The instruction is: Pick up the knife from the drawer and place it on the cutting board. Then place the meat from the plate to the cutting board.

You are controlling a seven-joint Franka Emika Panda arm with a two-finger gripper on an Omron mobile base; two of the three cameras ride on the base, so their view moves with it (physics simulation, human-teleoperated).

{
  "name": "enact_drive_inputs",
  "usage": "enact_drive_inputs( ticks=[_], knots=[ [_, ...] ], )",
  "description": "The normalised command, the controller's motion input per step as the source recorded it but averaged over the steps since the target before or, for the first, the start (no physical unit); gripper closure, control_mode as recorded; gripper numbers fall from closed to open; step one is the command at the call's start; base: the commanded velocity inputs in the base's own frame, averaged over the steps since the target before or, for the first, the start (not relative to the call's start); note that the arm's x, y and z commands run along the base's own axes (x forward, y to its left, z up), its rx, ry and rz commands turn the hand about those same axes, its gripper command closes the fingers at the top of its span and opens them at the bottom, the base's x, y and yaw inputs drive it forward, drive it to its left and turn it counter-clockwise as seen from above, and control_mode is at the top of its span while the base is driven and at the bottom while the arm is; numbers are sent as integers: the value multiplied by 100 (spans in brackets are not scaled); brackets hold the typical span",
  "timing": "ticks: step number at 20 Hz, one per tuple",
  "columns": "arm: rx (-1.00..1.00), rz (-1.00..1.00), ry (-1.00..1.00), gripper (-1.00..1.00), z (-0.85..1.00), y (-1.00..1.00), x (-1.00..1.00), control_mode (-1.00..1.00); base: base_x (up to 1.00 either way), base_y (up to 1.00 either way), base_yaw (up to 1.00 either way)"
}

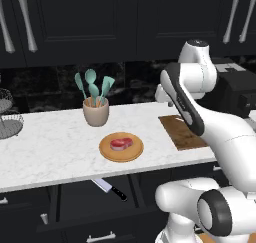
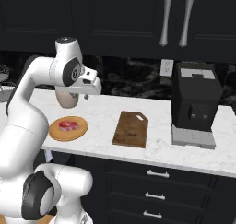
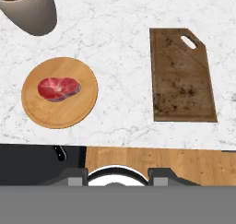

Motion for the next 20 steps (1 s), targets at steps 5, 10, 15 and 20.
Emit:
enact_drive_inputs(
  ticks=[5,10,15,20],
  knots=[
    [1,4,2,-100,-7,32,-38,-100,0,0,0],
    [0,20,2,-100,-47,94,-43,-100,0,0,0],
    [0,1,0,-100,-4,27,-15,-100,0,0,0],
    [0,0,4,-100,0,55,2,-100,0,0,0]
  ],
)
